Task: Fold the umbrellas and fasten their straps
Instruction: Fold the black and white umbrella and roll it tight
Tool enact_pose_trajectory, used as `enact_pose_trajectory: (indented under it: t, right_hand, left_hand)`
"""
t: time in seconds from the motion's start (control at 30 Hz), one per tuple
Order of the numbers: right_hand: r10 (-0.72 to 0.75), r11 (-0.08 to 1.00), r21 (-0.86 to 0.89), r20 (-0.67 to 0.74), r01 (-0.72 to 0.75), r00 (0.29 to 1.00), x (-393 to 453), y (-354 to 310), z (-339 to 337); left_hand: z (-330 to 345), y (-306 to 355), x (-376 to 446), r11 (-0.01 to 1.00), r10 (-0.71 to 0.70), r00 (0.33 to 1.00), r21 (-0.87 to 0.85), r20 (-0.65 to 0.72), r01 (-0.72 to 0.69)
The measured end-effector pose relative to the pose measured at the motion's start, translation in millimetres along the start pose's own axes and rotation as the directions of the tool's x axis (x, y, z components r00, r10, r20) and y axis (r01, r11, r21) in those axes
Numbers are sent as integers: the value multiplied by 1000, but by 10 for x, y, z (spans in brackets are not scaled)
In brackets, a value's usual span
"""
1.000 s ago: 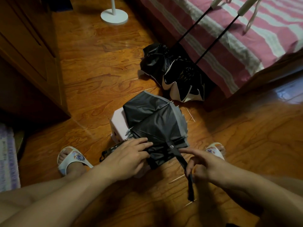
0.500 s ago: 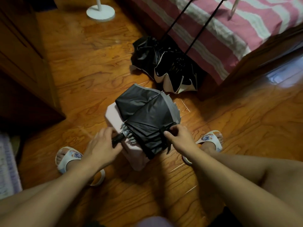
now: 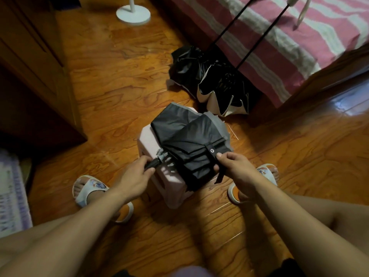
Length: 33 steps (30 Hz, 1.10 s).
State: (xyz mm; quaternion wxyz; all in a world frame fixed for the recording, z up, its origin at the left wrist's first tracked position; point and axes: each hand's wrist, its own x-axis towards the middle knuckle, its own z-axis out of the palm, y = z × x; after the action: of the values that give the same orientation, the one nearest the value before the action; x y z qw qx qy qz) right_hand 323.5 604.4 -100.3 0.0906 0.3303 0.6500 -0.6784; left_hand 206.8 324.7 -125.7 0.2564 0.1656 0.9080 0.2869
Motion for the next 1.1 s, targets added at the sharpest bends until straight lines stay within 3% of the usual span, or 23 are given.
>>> enact_pose_trajectory:
  t: [0.13, 0.27, 0.43, 0.5, 0.57, 0.63, 0.73, 0.83, 1.0, 1.1]
  right_hand:
    - [3, 1000, -17, 35, -3, 999, 42, -35, 94]
    - [48, 998, -32, 11, -48, 999, 115, -50, 232]
    - [223, 873, -448, 17, -192, 975, 40, -161, 166]
    - [71, 826, -550, -117, -125, 991, 59, -291, 83]
    - [-222, 749, -662, -243, 6, 944, 129, -503, 61]
    - [-430, 641, -754, -197, 145, 881, 310, -682, 108]
    - [-431, 580, -791, -98, 193, 897, 626, -844, 274]
    - [-353, 621, -776, -153, 108, 923, 790, -897, 411]
    - [-305, 664, -744, -171, 80, 937, 842, -881, 391]
    - [-344, 744, -648, -166, 161, 924, 763, -926, 405]
  left_hand:
    - [-149, -117, 12, 975, -108, 988, -182, 113, 127]
    - [-176, -186, -49, 979, -141, 988, -140, 66, 149]
    - [-125, -122, -19, 982, -166, 984, 76, -59, 170]
    - [-114, -35, 5, 977, -152, 981, 134, -122, 168]
    - [-111, 115, 25, 991, -38, 967, 116, -252, 69]
    - [-124, 249, 67, 992, 101, 927, 111, -361, -65]
    - [-124, 327, 196, 951, 283, 875, 236, -392, -202]
    - [-64, 365, 299, 906, 365, 869, 342, -333, -249]
    - [12, 460, 349, 977, 174, 894, 183, -413, -105]
    - [29, 548, 324, 994, -70, 891, -109, -448, 24]
